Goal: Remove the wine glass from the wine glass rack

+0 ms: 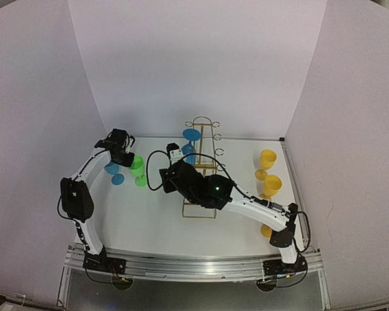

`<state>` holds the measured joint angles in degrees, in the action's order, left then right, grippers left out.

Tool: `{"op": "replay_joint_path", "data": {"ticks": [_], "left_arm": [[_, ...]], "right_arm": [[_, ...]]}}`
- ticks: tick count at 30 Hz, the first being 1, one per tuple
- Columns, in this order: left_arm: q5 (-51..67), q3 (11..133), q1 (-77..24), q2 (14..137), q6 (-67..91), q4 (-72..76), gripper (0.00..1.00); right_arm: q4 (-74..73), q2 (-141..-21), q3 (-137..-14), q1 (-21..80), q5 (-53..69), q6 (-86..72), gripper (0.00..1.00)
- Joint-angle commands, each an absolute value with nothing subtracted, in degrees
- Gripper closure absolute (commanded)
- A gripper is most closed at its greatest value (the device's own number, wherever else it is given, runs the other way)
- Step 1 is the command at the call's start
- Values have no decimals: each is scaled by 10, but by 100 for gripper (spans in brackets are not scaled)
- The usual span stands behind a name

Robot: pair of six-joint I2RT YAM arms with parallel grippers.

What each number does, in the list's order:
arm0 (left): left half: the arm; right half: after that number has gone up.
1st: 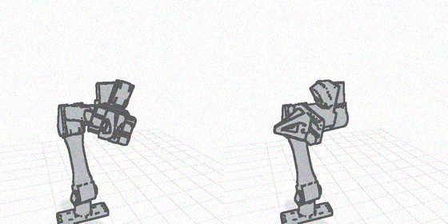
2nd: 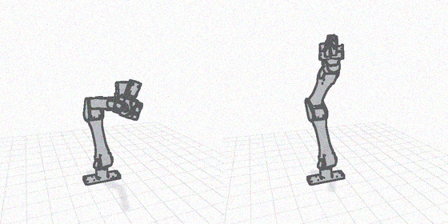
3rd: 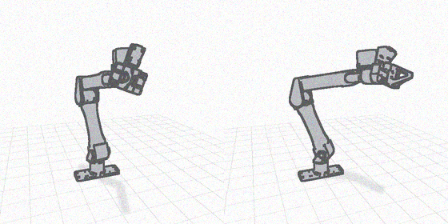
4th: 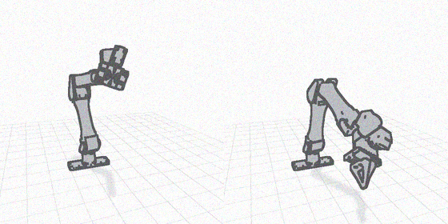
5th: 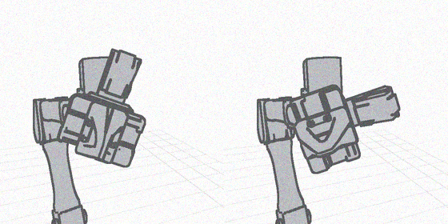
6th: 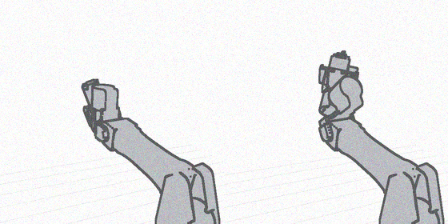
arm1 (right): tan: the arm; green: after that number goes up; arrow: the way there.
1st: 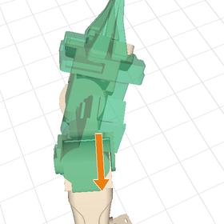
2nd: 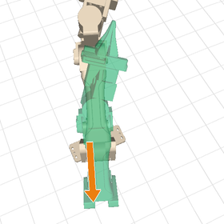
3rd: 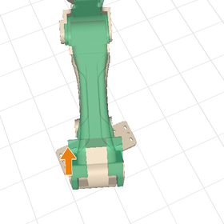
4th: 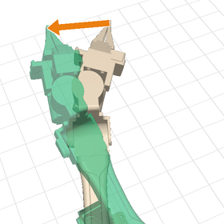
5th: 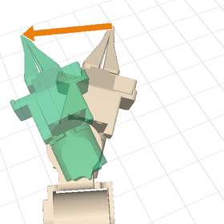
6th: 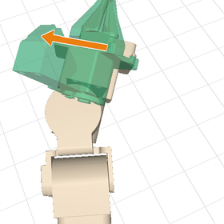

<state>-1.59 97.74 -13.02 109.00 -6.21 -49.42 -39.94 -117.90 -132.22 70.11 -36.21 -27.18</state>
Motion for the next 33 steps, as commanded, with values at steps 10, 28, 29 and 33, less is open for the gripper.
{"op": "replay_joint_path", "data": {"ticks": [10,28,29,33], "left_arm": [[-9,1012,-131,1061,-76,-483,51],[255,1020,-144,922,-22,-435,36],[256,1035,-151,929,3,-442,36],[251,1116,-186,972,101,-467,38]], "right_arm": [[-383,-1138,-1324,698,-378,-254,51],[-382,-1148,-1374,508,-245,-307,53],[-382,-1154,-1381,501,-244,-308,54],[-378,-1182,-1405,472,-229,-321,55]]}}
